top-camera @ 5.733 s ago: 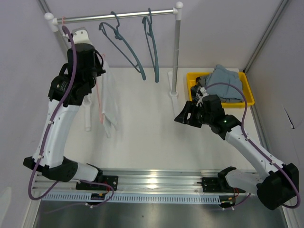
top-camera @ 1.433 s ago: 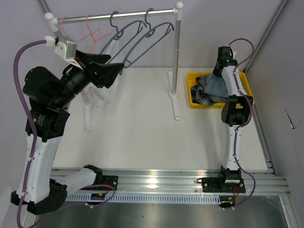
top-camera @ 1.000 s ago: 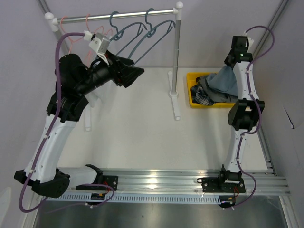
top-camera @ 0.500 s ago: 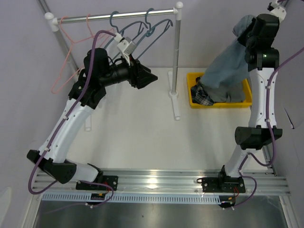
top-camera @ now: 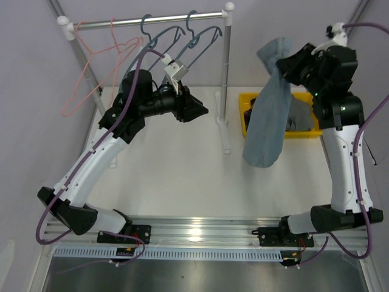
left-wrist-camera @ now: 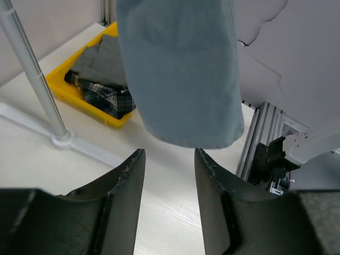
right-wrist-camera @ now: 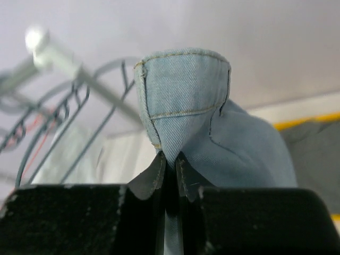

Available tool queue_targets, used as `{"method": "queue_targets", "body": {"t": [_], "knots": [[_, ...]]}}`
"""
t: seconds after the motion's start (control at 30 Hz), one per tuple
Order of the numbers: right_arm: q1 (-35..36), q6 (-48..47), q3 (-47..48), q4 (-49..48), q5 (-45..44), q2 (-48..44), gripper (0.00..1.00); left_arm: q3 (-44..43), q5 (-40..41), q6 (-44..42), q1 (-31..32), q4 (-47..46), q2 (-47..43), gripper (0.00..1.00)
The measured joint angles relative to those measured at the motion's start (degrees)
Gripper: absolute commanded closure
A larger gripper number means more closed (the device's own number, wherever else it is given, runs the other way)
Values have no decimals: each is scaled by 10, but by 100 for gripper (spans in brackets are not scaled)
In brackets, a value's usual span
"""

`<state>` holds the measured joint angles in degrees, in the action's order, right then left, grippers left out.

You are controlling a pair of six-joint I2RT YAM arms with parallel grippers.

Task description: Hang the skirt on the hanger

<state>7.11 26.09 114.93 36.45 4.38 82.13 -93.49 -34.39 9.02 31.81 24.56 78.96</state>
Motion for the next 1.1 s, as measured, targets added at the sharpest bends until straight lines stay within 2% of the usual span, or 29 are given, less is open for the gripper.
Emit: {"method": "queue_targets", "body": {"t": [0.1, 0.23, 0.3, 0.43, 0.57, 0.6, 0.67, 0.83, 1.1], "knots": [[54, 14, -106, -7, 26, -49, 100, 29, 12, 2, 11, -7, -3, 60], [137, 33, -215, -10, 47, -88, 100, 113, 32, 22, 28, -41, -21, 67], [159, 42, -245, -6, 56, -103, 100, 162, 45, 40, 34, -67, -28, 71], [177, 64, -295, -16, 79, -150, 100, 247, 84, 73, 40, -110, -38, 71], [186, 73, -335, -19, 92, -196, 100, 298, 124, 88, 41, -139, -40, 54], [186, 74, -344, -18, 96, -206, 100, 307, 137, 90, 41, -144, -41, 45], [186, 76, -355, -16, 103, -216, 100, 323, 158, 91, 41, -159, -43, 39], [187, 78, -358, -13, 133, -214, 100, 367, 164, 101, 41, -230, -48, 33], [187, 71, -350, 7, 164, -210, 100, 403, 108, 95, 41, -395, -31, 29]]}}
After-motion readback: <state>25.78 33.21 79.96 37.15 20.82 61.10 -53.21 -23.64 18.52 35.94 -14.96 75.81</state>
